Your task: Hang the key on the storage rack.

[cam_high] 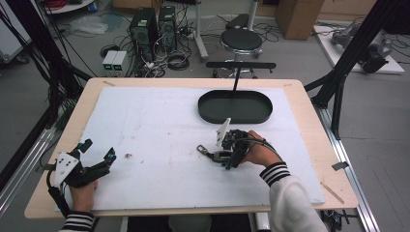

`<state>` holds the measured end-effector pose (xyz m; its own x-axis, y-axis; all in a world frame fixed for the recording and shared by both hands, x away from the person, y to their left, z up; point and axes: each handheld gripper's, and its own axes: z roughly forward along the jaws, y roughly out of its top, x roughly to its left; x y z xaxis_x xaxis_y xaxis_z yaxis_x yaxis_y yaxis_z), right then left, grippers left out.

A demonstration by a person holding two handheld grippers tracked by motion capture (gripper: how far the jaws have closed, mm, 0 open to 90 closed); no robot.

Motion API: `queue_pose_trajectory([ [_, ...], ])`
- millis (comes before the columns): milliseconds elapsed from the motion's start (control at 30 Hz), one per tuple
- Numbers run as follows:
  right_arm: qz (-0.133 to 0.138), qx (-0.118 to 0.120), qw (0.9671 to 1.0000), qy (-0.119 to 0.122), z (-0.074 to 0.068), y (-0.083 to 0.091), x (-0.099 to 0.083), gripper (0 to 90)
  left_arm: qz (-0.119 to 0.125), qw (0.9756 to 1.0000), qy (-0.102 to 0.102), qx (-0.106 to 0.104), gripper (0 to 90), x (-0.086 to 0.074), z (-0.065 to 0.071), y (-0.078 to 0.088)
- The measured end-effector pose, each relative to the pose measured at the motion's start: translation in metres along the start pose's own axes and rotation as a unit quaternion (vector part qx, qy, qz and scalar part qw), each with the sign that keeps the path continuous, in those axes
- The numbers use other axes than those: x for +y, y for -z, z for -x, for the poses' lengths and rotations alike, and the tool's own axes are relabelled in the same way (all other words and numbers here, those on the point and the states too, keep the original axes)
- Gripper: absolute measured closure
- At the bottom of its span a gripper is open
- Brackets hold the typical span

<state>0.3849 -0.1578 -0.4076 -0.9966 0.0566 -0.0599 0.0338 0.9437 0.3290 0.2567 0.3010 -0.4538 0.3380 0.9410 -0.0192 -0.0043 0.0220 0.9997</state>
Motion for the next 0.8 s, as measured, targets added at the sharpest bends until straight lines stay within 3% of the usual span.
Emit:
queue_pose_trajectory([
  [200,-0.009,0.008,0.9999,0.003,0.0001,-0.0012,0.0028,31.3,-0.001,1.0000,0.000,0.000,13.1,0.0001,-0.0003,0.0000],
  [300,-0.011,0.017,0.9997,0.012,0.0008,-0.0020,0.0050,42.4,-0.001,1.0000,0.000,0.000,13.1,0.0001,-0.0004,-0.0002],
  [400,-0.018,0.014,0.9996,0.016,0.0002,-0.0024,0.0058,46.8,-0.002,1.0000,0.001,0.000,13.1,0.0001,-0.0004,-0.0003],
  [800,-0.019,0.015,0.9997,0.000,0.0009,-0.0021,0.0052,47.8,-0.002,1.0000,0.000,0.000,13.1,0.0001,-0.0003,-0.0002],
])
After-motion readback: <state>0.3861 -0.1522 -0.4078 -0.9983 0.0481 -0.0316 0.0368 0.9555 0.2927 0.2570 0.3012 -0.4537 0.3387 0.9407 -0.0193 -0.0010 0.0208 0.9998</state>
